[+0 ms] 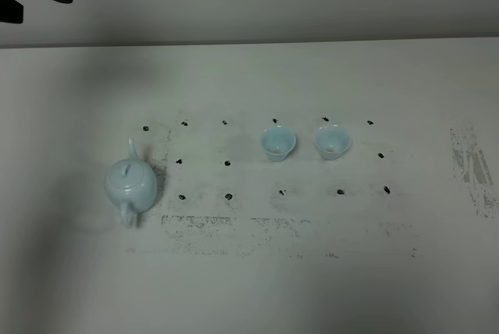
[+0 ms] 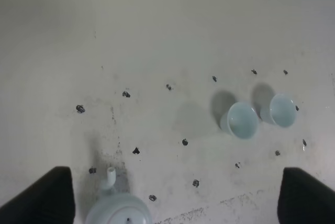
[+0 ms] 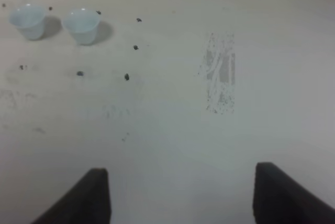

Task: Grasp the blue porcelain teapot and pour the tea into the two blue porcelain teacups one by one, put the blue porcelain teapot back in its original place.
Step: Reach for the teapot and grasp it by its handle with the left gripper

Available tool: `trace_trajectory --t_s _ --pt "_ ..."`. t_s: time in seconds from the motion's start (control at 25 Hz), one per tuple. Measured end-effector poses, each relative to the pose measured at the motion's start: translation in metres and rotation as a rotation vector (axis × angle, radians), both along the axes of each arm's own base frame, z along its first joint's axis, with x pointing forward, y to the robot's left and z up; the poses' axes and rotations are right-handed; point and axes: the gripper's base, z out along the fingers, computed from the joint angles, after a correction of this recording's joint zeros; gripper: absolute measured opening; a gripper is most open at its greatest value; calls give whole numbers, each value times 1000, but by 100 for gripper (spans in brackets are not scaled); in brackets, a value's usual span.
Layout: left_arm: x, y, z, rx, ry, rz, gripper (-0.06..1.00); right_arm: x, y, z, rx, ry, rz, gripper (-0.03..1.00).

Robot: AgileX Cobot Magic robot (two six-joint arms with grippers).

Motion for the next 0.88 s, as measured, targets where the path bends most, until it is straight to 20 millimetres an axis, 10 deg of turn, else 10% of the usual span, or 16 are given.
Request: trace_trajectory --t_s 0.64,0.88 --pt "0 1 -1 20 12 6 75 0 0 0 1 0 0 56" --pt "-4 -45 -5 99 27 -107 75 0 0 0 1 -2 -1 56"
